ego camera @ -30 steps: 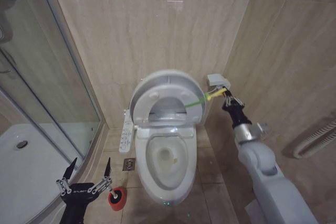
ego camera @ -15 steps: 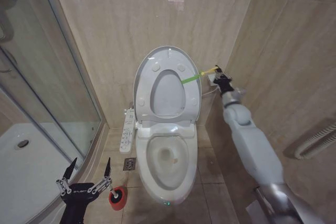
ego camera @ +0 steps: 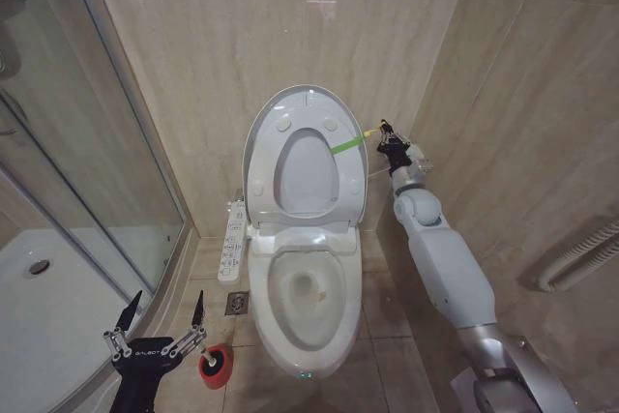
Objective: Open the toilet lid, clean the toilet bowl with a toilet brush, close the toilet lid, and flush.
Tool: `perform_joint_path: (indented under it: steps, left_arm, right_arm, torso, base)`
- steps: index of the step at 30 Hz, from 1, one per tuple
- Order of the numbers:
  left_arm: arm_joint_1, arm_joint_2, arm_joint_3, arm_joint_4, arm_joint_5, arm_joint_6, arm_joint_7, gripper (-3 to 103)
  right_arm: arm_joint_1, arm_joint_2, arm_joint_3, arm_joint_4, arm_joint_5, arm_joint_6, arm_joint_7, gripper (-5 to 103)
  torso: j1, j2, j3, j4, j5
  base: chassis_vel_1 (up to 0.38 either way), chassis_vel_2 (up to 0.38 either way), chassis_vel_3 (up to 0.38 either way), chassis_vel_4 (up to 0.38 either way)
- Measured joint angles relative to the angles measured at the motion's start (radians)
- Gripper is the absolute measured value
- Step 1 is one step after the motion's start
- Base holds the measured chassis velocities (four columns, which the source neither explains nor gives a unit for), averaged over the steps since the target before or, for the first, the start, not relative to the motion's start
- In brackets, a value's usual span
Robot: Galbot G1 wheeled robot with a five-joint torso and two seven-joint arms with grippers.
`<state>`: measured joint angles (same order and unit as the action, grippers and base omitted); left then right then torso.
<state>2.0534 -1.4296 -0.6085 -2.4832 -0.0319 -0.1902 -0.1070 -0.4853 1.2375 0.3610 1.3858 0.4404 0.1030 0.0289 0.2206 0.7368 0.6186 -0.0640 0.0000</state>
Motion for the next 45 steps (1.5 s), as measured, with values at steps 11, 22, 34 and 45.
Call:
perform_joint_path:
  steps: [11, 22, 34, 45]
  left_arm:
    - [0.0, 0.0, 0.0, 0.0, 0.0, 0.0, 0.0, 100]
    - [0.0, 0.0, 0.0, 0.0, 0.0, 0.0, 0.0, 100]
    - [0.0, 0.0, 0.0, 0.0, 0.0, 0.0, 0.0, 100]
    - [0.0, 0.0, 0.0, 0.0, 0.0, 0.0, 0.0, 100]
  right_arm:
    - [-0.141, -0.072, 0.022, 0.219, 0.096, -0.05, 0.003, 10]
    - [-0.427, -0.116, 0.073, 0.463, 0.107, -0.053, 0.006, 65]
    - [-0.542, -0.13, 0.064, 0.589, 0.106, -0.053, 0.016, 91]
    - [-0.819, -0.075, 0.112, 0.707, 0.099, -0.044, 0.044, 100]
  torso:
    - [0.0, 0.0, 0.0, -0.0002, -0.0001]
    - [0.0, 0.0, 0.0, -0.0002, 0.0002]
    - [0.0, 0.0, 0.0, 0.0002, -0.0001]
    - [0.0, 0.0, 0.0, -0.0004, 0.0001]
  base:
    - [0.0, 0.0, 0.0, 0.0]
    - [0.0, 0.0, 0.0, 0.0]
    - [0.0, 0.0, 0.0, 0.0]
    - [0.0, 0.0, 0.0, 0.0]
